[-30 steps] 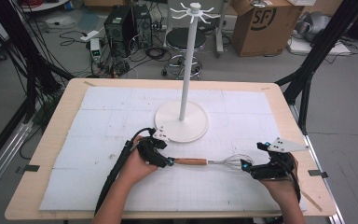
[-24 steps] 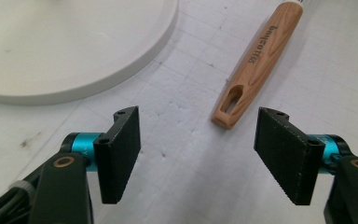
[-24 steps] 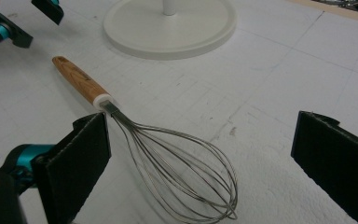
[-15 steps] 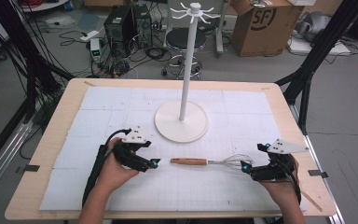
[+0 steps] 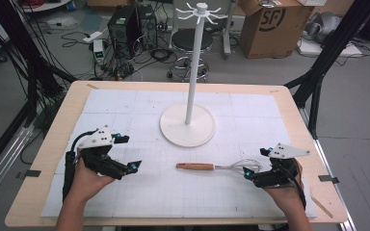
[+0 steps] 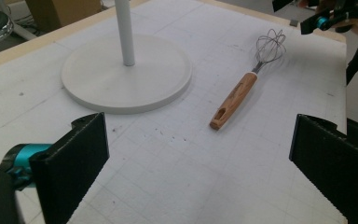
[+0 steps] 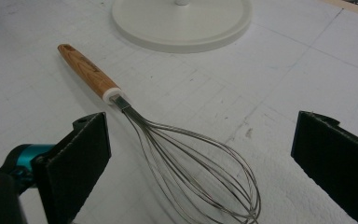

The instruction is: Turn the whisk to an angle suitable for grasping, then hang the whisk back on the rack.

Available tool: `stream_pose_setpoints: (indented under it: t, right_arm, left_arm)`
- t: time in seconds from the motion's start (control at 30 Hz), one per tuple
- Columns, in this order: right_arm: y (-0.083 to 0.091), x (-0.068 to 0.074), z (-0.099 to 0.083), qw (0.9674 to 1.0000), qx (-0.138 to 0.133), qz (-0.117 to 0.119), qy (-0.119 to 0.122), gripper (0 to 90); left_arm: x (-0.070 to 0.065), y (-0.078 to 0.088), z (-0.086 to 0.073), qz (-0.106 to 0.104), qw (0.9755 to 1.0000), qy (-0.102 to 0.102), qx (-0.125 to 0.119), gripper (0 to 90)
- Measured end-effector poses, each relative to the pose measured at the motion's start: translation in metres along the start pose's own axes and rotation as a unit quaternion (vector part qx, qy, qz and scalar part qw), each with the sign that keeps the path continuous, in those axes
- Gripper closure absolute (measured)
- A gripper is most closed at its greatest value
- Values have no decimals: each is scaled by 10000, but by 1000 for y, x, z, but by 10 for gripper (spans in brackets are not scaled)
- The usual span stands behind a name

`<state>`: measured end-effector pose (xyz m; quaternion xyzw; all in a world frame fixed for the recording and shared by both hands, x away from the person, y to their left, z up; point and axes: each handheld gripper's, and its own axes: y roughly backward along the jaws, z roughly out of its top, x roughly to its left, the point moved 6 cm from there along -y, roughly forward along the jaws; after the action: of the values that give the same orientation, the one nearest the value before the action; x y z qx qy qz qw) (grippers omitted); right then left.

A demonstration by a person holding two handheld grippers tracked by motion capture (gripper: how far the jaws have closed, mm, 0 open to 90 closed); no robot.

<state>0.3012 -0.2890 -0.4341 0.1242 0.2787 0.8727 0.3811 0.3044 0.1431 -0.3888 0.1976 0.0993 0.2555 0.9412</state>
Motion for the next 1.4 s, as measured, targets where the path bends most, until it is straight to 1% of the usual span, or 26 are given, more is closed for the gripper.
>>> stream_pose_setpoints:
  t: [0.03, 0.17, 0.27, 0.33, 0.37, 0.43, 0.57, 0.6, 0.67, 0.77, 0.87, 0.93, 0.97, 1.0, 1.03, 1.1, 1.13, 1.17, 1.2, 1.27, 1.33, 1.37, 1.4]
  right_arm:
    - [0, 1, 0, 10000, 3, 6, 4, 35]
    - [-1, 3, 2, 10000, 13, 28, 53, 35]
    - [-1, 5, 9, 9999, 2, 58, 124, 35]
    - [-4, 5, 15, 9999, 19, 57, 139, 35]
    - [-6, 5, 17, 9998, 42, 66, 180, 35]
    - [-12, 6, 24, 9995, 122, 121, 258, 35]
    - [-23, 9, 34, 9985, 306, 222, 401, 35]
    - [-26, 11, 37, 9980, 357, 286, 435, 35]
    - [-32, 13, 41, 9972, 437, 326, 511, 35]
    - [-41, 16, 46, 9949, 664, 421, 624, 35]
    - [-53, 21, 48, 9907, 976, 610, 721, 35]
    - [-62, 25, 48, 9870, 1209, 662, 830, 36]
    - [-65, 27, 48, 9853, 1275, 712, 886, 36]
    - [-71, 31, 48, 9826, 1408, 766, 936, 36]
    - [-74, 33, 48, 9807, 1473, 815, 991, 37]
    - [-82, 39, 49, 9749, 1612, 954, 1203, 66]
    - [-85, 42, 50, 9723, 1699, 1006, 1251, 78]
    - [-88, 44, 50, 9691, 1782, 1081, 1320, 128]
    - [-90, 47, 51, 9667, 1832, 1206, 1322, 184]
    - [-96, 52, 50, 9616, 1941, 1401, 1345, 220]
    - [-101, 55, 48, 9568, 2100, 1431, 1415, 232]
    - [-102, 56, 47, 9553, 2141, 1451, 1435, 249]
    - [-105, 57, 46, 9526, 2216, 1506, 1438, 267]
  left_arm:
    - [1, 1, 0, 45, 10000, 3, -7, 19]
    - [2, 4, 2, 64, 9999, -25, -99, 16]
    - [3, 3, 0, 72, 10000, -22, -61, 16]
    - [3, 2, -1, 56, 10000, -27, -51, 16]
    - [4, 1, -2, 73, 10000, 5, -39, 16]
    - [4, 0, -4, 97, 10000, 3, -7, 16]
    - [5, 1, -4, 104, 9999, 30, -43, 16]
    - [5, 1, -5, 92, 10000, 5, -26, 16]
    - [5, 2, -5, 102, 9999, 13, -39, 16]
    - [5, 1, -5, 142, 9999, 43, -30, 16]
    - [5, -1, -6, 135, 9999, 16, 11, 16]
    - [5, -2, -6, 134, 9999, 22, 22, 16]
    - [5, -2, -7, 126, 9999, 23, 22, 16]
    - [5, -2, -7, 129, 9999, 29, 10, 16]
    - [6, -2, -7, 145, 9999, 27, 21, 16]
    - [7, -2, -8, 177, 9998, 22, 20, 16]
    - [7, -2, -8, 187, 9998, 25, 25, 16]
    - [7, -1, -8, 194, 9998, 33, 21, 16]
    - [7, -1, -8, 191, 9998, 30, 15, 16]
    - [8, 0, -8, 200, 9998, 47, -4, 16]
    - [8, 0, -8, 197, 9998, 43, -9, 16]
    - [8, 0, -8, 197, 9998, 41, -7, 16]
    - [8, 0, -8, 190, 9998, 44, -7, 16]
